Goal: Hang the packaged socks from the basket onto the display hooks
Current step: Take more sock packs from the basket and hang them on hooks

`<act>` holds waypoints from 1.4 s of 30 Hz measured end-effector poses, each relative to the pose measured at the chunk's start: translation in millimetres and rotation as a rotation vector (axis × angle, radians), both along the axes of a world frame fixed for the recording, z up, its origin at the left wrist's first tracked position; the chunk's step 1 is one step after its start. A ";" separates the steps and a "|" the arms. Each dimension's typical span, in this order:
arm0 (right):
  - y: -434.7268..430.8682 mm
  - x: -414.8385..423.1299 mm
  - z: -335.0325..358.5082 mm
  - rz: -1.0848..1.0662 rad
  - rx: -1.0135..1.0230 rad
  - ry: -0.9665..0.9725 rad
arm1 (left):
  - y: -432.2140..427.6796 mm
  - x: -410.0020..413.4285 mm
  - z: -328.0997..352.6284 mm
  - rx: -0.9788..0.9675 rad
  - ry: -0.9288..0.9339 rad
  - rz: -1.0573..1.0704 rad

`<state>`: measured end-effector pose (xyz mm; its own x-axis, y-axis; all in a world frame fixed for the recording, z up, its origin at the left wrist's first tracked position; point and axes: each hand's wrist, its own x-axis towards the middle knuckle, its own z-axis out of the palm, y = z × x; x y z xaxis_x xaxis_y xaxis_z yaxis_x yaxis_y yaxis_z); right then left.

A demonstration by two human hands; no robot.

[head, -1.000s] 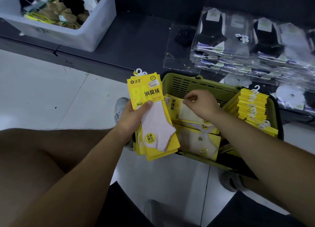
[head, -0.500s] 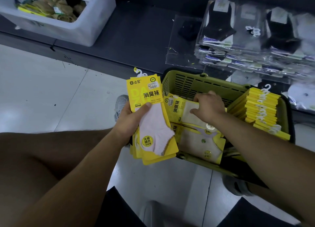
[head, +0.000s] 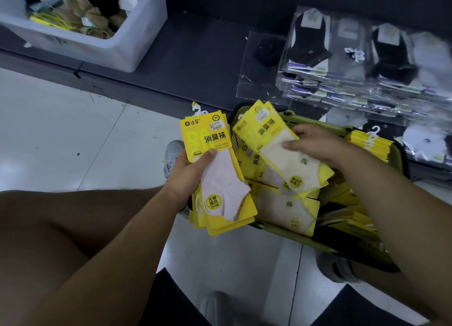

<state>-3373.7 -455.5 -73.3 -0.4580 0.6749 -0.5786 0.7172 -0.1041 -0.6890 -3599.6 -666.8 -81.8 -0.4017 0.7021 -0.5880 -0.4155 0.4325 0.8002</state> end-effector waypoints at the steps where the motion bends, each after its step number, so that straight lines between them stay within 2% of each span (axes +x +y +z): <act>1: 0.2 0.2 9.2 -0.066 -0.052 0.083 | 0.3 0.9 1.8 0.001 0.012 -0.006; 6: -16.6 -25.0 45.4 -0.161 -0.281 0.418 | 3.6 7.1 13.9 0.051 0.075 -0.024; 9: -43.1 -48.3 49.0 -0.150 -0.376 0.498 | 6.1 10.4 19.6 0.107 0.125 -0.031; 11: -63.4 -61.4 45.9 -0.167 -0.329 0.497 | 6.7 11.6 21.8 0.139 0.134 -0.034; 13: -79.0 -68.9 38.9 -0.077 -0.135 0.408 | 7.0 10.5 22.3 0.155 0.095 -0.039; 16: -88.1 -70.7 29.9 0.233 0.172 0.178 | 6.9 7.8 19.1 0.132 0.020 -0.075; 18: -83.2 -69.8 22.6 0.281 0.232 0.131 | 5.7 4.7 14.3 0.102 0.010 -0.066; 21: -59.0 -57.2 2.0 0.186 0.335 0.058 | 2.9 -0.2 13.1 0.069 -0.047 -0.026; 25: -31.5 -20.2 -35.9 0.272 0.462 -0.264 | -1.0 -6.2 10.3 0.025 -0.102 0.008; 28: -29.7 -8.3 -56.5 0.365 0.517 -0.411 | -0.3 -7.4 7.5 0.026 -0.091 -0.004; 31: -30.5 -7.9 -67.5 0.385 0.575 -0.460 | 0.0 -8.5 5.0 0.017 -0.082 -0.015; 34: -29.7 -6.9 -73.1 0.378 0.549 -0.482 | 1.0 -8.6 3.7 0.013 -0.074 -0.017; 42: -31.3 -4.1 -74.7 0.309 0.604 -0.415 | 1.6 -9.2 -0.3 0.017 -0.061 -0.032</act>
